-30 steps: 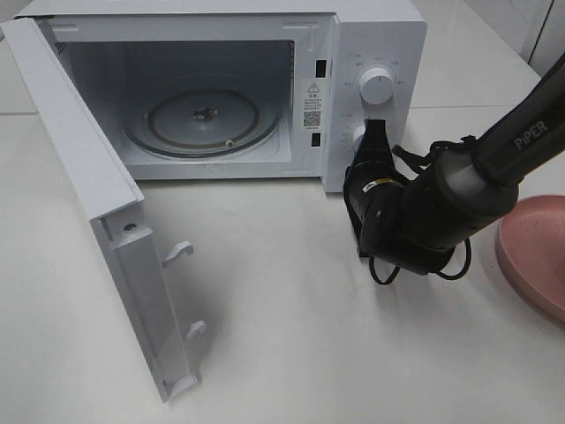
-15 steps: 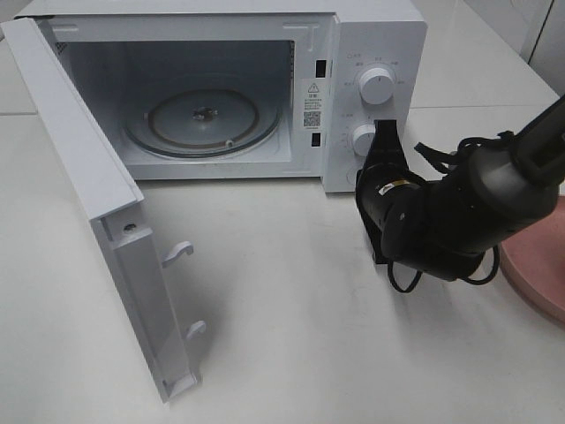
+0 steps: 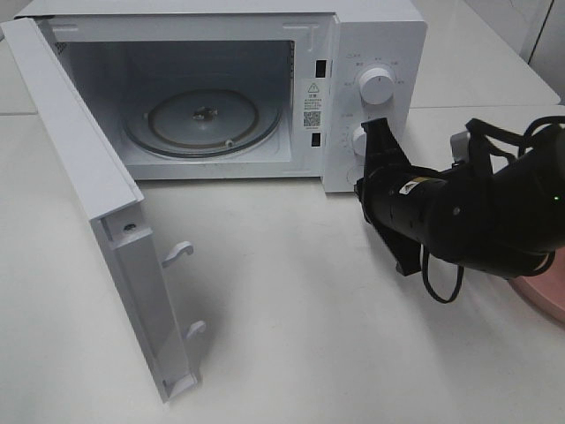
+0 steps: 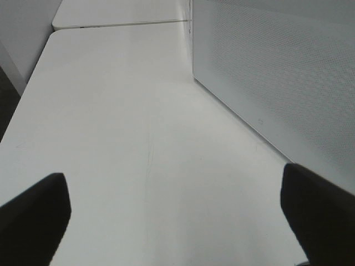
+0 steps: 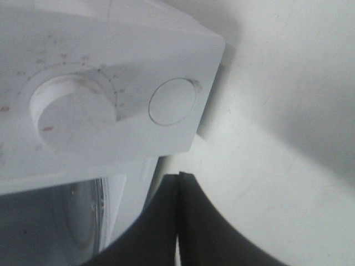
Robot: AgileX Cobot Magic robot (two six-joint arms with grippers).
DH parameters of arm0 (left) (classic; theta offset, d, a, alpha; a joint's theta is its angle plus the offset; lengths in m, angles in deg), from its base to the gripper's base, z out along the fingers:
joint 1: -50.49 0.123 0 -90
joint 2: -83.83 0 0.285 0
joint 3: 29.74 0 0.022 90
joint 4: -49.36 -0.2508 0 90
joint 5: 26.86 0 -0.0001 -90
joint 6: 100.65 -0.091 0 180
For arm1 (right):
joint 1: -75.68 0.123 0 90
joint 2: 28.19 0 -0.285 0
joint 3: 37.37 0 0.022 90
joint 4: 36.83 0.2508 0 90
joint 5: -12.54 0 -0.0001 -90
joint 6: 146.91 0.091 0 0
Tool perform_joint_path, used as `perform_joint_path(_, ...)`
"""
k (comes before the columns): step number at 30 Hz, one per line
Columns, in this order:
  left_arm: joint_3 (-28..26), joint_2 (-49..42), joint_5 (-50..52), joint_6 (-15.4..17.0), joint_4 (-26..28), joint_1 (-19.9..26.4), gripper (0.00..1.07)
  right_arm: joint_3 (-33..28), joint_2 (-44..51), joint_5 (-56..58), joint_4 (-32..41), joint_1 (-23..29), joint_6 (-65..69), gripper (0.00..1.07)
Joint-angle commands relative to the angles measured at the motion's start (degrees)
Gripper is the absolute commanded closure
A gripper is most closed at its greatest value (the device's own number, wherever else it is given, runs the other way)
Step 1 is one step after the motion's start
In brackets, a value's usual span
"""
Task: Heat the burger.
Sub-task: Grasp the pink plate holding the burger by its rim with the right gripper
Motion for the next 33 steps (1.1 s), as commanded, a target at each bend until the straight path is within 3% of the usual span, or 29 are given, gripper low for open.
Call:
perform_joint_path(1, 0.2, -1.2, 0.1, 0.2, -0.2, -0.2, 0.09, -1.4, 5.0, 6.8, -4.4, 0.0, -8.3, 1.07)
perform_joint_path(22, 0.2, -1.2, 0.1, 0.2, -0.2, -0.2, 0.09, -1.9, 16.7, 35.9, -8.7, -0.6, -38.6, 1.07)
perform_joint_path(33, 0.2, -1.2, 0.1, 0.2, -0.2, -0.2, 0.09, 0.9, 21.4, 58.3, -26.8, -7.6, -39.8, 1.06)
